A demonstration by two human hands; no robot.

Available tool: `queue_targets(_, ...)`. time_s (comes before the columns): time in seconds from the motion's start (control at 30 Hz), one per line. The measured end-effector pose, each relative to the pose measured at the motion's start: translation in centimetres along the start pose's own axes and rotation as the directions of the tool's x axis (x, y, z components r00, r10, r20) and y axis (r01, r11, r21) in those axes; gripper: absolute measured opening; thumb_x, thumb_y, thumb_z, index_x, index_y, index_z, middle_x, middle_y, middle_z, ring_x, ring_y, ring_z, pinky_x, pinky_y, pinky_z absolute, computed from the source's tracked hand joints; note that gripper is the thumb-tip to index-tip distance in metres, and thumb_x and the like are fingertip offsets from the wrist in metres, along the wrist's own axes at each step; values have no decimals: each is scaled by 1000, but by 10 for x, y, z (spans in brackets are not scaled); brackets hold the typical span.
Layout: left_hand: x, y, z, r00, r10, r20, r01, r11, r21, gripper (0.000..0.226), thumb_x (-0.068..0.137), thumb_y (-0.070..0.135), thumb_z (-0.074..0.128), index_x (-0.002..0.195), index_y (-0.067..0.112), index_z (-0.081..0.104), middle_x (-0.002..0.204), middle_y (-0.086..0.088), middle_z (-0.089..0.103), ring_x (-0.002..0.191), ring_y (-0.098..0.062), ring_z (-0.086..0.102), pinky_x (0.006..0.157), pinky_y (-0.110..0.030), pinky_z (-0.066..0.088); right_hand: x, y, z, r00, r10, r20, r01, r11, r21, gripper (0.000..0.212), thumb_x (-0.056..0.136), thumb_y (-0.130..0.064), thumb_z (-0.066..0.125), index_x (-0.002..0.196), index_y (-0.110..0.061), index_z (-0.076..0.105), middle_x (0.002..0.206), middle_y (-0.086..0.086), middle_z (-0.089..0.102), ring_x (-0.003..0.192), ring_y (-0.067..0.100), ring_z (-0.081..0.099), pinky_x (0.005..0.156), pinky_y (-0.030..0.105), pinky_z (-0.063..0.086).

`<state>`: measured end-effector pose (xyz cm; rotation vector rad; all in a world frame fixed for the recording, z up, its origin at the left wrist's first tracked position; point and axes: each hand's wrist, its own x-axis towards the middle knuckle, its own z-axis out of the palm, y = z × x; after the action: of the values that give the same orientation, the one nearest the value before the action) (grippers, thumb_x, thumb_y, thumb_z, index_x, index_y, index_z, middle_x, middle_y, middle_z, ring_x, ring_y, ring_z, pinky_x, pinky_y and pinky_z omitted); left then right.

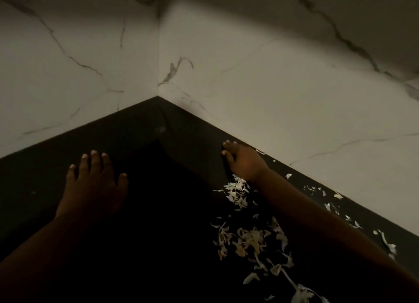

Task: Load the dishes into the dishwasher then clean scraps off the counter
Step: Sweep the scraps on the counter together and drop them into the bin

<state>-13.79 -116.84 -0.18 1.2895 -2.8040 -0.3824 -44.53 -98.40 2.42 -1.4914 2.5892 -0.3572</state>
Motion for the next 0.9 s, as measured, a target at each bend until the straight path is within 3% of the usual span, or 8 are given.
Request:
queue_targets(0.13,0,-1,3,1000,-3,-15,4,1000,15,71,97,51,22,151,9,5,159,-13,-1,146,-26,-5,117,-46,2,-53,10,-11,992,-110,-60,117,986,121,25,96,-25,53,114,-20,68,121,-4,66,111,6,60,96,26,45)
queue_targets(0.23,3,-1,5,999,-10,-33,11,999,38,71,97,51,22,151,9,6,159,-14,0,147,-26,-4,117,-47,3,-48,21,-32,963,-12,-270,99,945,311,15,94,-21,56,96,-23,72,94,-11,68,85,0,64,76,18,48)
queue_targets(0.33,2,0,4,1000,-21,-21,22,999,49,69,98,49,23,151,9,4,159,-13,-1,147,-26,-5,117,-47,3,-17,37,-38,963,20,-268,64,951,301,20,96,-26,54,106,-21,70,109,-6,66,98,7,61,85,20,46)
queue_targets(0.47,3,0,4,999,-17,-28,19,997,81,69,98,49,22,151,8,5,159,-14,1,147,-27,-3,117,-48,5,3,58,-21,998,-40,46,33,987,157,41,99,-36,45,138,-23,50,148,-3,43,137,14,36,116,34,23)
queue_targets(0.57,4,-4,8,999,-10,-52,16,994,112,71,97,51,22,151,8,8,159,-16,5,146,-29,1,116,-50,8,-22,59,-13,993,-43,106,11,959,285,46,101,-32,43,145,-21,37,154,-5,29,144,10,19,117,26,9)
queue_targets(0.67,2,-3,7,999,-15,-47,20,993,118,71,97,51,23,151,7,9,158,-17,6,146,-31,2,116,-51,9,-71,51,-12,963,-188,192,109,926,362,43,100,-32,42,143,-22,40,152,-9,31,141,0,20,114,18,12)
queue_targets(0.77,2,0,5,1000,-4,-30,7,995,96,70,98,49,22,151,7,6,159,-16,2,147,-29,-1,117,-49,5,-98,48,-17,936,-329,128,241,861,448,42,98,-38,43,136,-21,50,145,-10,43,137,0,34,112,16,27)
queue_targets(0.9,-1,1,3,1000,-1,-28,3,996,84,69,98,49,21,151,8,4,159,-14,1,147,-27,-3,117,-47,4,-58,60,-27,985,-175,1,160,904,398,48,96,-42,46,140,-24,44,148,-8,39,141,5,28,118,33,24)
